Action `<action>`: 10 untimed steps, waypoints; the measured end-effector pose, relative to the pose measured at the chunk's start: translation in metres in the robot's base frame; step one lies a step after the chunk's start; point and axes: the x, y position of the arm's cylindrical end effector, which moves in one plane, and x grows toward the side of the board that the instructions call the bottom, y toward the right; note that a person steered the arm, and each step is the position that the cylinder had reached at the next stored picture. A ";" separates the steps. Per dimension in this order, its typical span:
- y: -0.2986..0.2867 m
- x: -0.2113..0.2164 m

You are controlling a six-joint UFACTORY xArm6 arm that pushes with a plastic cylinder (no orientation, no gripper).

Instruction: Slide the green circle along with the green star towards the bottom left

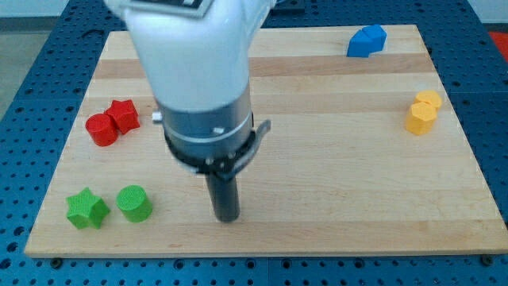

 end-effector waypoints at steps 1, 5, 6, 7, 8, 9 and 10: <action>-0.009 -0.011; -0.059 -0.004; -0.043 -0.046; -0.055 -0.049; -0.068 -0.034; -0.075 -0.016; -0.093 -0.008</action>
